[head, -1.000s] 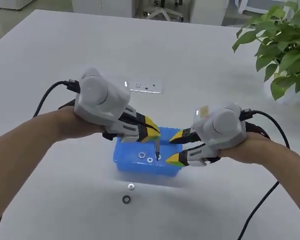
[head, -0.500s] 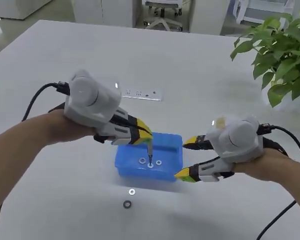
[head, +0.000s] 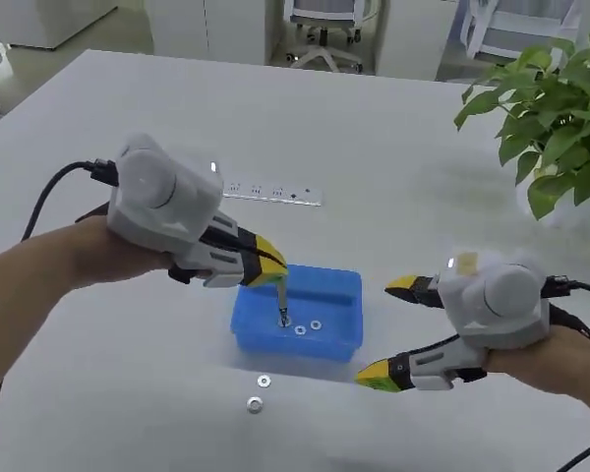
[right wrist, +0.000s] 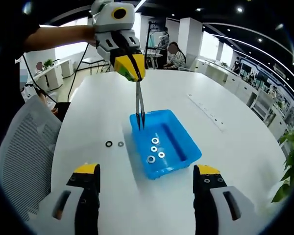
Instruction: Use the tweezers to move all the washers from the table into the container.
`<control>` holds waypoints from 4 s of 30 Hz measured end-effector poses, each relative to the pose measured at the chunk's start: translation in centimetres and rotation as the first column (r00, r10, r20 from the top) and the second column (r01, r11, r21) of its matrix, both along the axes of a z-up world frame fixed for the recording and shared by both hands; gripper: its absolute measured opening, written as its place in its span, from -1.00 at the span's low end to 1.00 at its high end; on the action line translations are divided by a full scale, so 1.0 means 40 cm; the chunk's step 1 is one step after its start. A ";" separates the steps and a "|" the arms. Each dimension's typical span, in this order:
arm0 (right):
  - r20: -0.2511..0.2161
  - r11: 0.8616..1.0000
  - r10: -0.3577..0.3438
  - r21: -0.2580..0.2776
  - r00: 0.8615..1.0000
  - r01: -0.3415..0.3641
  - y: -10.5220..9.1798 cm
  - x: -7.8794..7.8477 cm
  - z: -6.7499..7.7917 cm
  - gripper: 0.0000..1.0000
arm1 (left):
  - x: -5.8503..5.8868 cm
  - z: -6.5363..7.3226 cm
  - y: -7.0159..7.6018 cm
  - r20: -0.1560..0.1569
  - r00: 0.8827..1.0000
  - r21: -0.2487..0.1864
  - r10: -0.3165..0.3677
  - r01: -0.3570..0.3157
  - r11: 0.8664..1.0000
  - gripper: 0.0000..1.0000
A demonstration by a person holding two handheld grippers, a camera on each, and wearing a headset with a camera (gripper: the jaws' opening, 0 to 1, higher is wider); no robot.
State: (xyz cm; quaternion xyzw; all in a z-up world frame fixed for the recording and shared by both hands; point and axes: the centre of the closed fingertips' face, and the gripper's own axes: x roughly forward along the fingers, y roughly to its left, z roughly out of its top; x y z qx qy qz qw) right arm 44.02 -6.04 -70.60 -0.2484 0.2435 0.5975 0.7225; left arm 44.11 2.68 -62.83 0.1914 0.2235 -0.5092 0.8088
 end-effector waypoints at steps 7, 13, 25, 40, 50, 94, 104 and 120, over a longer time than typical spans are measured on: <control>-0.006 1.000 -0.022 0.019 1.000 0.022 -0.009 -0.020 0.000 0.81 | -0.025 0.009 0.013 -0.001 1.000 0.011 0.003 -0.003 1.000 -0.90; -0.013 0.999 -0.039 0.030 0.999 0.040 -0.016 -0.036 -0.004 0.96 | -0.048 0.009 0.023 -0.013 1.000 0.017 0.004 -0.004 1.000 -0.90; -0.021 0.998 -0.044 0.038 0.999 0.044 -0.005 -0.060 -0.013 1.00 | -0.088 -0.010 0.026 -0.028 1.000 0.019 -0.003 0.004 1.000 -0.90; -0.036 0.998 -0.043 0.033 0.998 0.044 -0.004 -0.074 -0.030 1.00 | -0.106 -0.065 0.018 -0.031 0.999 0.036 0.009 -0.007 0.999 -0.90; -0.040 0.998 -0.044 0.036 0.998 0.045 0.002 -0.070 -0.033 1.00 | -0.107 -0.101 0.020 -0.043 0.999 0.044 0.023 -0.021 0.999 -0.90; -0.042 0.999 0.021 0.032 0.999 -0.020 0.014 -0.093 -0.055 0.80 | -0.091 -0.158 0.009 -0.047 0.999 0.054 -0.010 0.013 0.998 -0.90; -0.015 0.992 0.115 0.051 0.993 -0.114 0.070 -0.090 -0.050 0.46 | -0.095 -0.158 0.005 -0.052 0.997 0.060 -0.061 0.064 0.996 -0.90; 0.003 0.949 0.314 0.029 0.949 -0.314 0.180 -0.131 -0.087 -0.14 | -0.106 -0.159 0.004 -0.097 0.981 0.084 -0.165 0.174 0.981 -0.90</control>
